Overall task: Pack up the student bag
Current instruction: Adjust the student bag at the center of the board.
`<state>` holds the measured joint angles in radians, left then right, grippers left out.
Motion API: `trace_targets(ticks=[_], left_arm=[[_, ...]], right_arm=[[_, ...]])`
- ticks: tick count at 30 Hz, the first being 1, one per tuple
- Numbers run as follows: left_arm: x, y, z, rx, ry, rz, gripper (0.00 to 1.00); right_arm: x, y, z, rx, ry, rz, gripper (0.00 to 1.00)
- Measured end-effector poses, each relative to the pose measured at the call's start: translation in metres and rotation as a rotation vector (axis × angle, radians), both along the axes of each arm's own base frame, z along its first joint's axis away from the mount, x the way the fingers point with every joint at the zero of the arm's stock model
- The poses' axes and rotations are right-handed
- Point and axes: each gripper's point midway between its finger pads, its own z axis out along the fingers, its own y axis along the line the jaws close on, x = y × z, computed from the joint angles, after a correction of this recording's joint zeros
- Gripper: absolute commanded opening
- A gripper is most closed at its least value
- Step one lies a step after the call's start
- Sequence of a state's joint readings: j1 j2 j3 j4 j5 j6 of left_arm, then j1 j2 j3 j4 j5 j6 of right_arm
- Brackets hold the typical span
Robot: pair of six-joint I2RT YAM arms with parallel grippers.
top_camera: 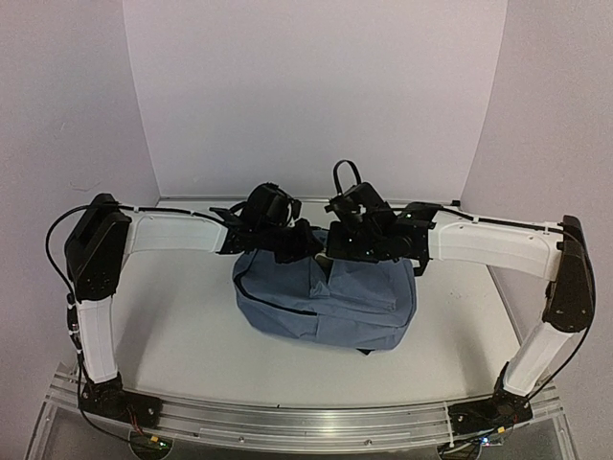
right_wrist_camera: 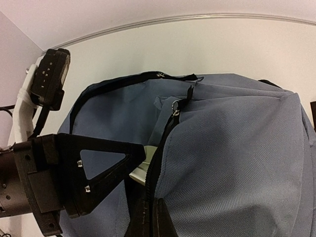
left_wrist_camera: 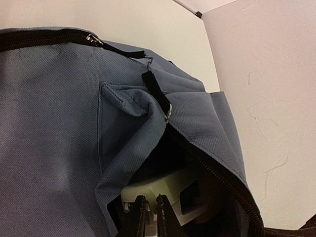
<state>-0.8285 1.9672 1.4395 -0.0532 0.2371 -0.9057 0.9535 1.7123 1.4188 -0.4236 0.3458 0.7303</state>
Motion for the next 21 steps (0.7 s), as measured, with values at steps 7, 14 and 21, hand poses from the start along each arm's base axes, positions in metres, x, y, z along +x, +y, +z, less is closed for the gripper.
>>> trace_targets(ticks=[7,14,21], left_arm=[[-0.023,-0.009,0.001,-0.061,0.014,-0.039,0.08],[-0.061,-0.017,0.013,-0.129,0.023,-0.126,0.09],[-0.091,-0.018,0.031,-0.141,-0.017,-0.204,0.2]], right_arm=[[0.0,-0.006,-0.003,-0.024,0.001,-0.014,0.0],[0.0,-0.012,-0.007,-0.047,0.013,-0.022,0.0],[-0.001,-0.011,-0.004,-0.037,0.011,-0.018,0.0]])
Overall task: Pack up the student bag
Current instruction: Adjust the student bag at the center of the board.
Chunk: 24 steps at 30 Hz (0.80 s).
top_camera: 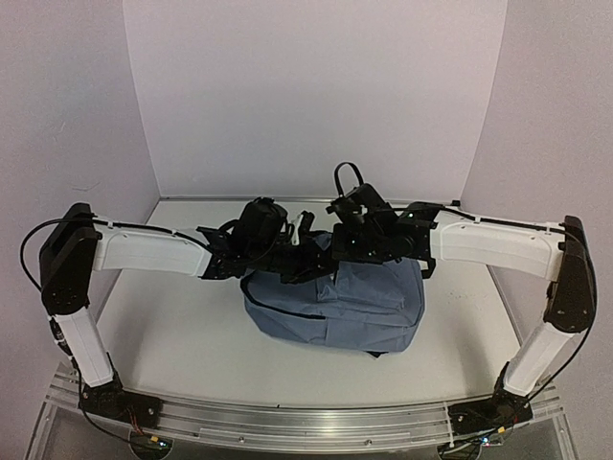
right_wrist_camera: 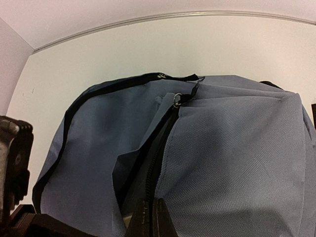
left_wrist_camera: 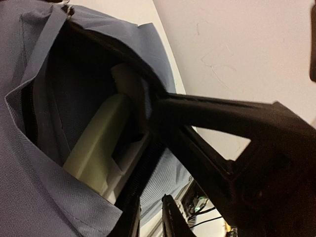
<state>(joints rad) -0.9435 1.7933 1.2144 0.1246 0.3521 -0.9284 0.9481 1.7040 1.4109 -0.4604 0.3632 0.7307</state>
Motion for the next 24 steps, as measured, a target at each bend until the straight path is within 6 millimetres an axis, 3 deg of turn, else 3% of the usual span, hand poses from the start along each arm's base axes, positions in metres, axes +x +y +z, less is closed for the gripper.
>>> trace_targets(ticks=[4,6,10,17,24], left_arm=[[-0.007,0.004,0.013,0.033,-0.068,-0.009,0.3],[-0.003,0.005,0.017,0.052,-0.096,-0.002,0.38],[0.011,0.013,0.018,0.075,-0.12,0.028,0.41],[0.029,0.02,-0.002,0.124,-0.088,0.078,0.53],[0.042,0.024,-0.022,0.208,-0.052,0.145,0.57]], right_arm=[[-0.001,0.001,0.004,0.012,-0.003,0.005,0.0],[-0.001,0.001,0.005,0.014,-0.002,0.007,0.0],[-0.002,0.001,0.004,0.015,-0.001,0.008,0.0],[-0.002,0.001,0.004,0.017,0.001,0.011,0.0],[-0.003,0.002,0.004,0.02,0.004,0.015,0.0]])
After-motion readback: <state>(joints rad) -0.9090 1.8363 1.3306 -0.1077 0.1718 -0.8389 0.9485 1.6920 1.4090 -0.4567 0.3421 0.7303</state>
